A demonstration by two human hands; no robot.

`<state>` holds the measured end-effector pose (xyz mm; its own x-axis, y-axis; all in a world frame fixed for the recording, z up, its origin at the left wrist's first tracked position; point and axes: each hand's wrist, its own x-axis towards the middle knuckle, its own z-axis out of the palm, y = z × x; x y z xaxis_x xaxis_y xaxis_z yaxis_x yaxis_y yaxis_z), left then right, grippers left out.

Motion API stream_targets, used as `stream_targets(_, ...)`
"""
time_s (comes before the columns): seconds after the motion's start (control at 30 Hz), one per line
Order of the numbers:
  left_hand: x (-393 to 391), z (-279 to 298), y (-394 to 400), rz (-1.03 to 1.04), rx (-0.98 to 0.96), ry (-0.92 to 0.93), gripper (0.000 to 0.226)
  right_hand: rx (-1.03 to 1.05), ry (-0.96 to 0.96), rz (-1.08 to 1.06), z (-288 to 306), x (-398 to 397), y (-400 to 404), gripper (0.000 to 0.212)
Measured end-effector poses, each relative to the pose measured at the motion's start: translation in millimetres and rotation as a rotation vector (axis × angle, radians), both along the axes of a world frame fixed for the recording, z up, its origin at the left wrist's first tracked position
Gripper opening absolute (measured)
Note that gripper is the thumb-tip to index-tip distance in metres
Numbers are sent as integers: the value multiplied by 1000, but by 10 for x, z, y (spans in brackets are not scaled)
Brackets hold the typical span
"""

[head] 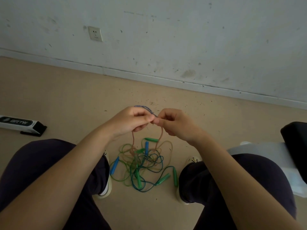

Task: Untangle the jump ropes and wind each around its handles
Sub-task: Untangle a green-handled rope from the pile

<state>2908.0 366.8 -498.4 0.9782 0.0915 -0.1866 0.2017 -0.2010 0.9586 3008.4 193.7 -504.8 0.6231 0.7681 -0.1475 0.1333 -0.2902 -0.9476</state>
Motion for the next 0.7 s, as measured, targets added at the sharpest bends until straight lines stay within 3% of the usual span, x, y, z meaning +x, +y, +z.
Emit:
stream_targets(0.1, 14, -6, -25, -58, -19, 18, 30, 146, 106, 14, 6, -23, -3, 13)
stream_targets(0.27, 19, -32, -64, -181, 50, 90, 18, 266, 192, -104, -9, 16, 1, 14)
stream_targets(0.37, 16, -1, 49, -101, 80, 59, 37, 279, 152, -260, -32, 128, -62, 15)
stream_targets(0.53, -90, 103, 407, 136, 100, 32, 43, 324, 152, -592, 2, 389, -277, 17)
stream_targets(0.63, -126, 123, 432, 199, 147, -9, 37, 251, 122, -601, -11, 458, -318, 13)
stream_targets(0.7, -120, 99, 338, 127, 121, 22, 37, 130, 44, -572, -39, 389, -263, 36)
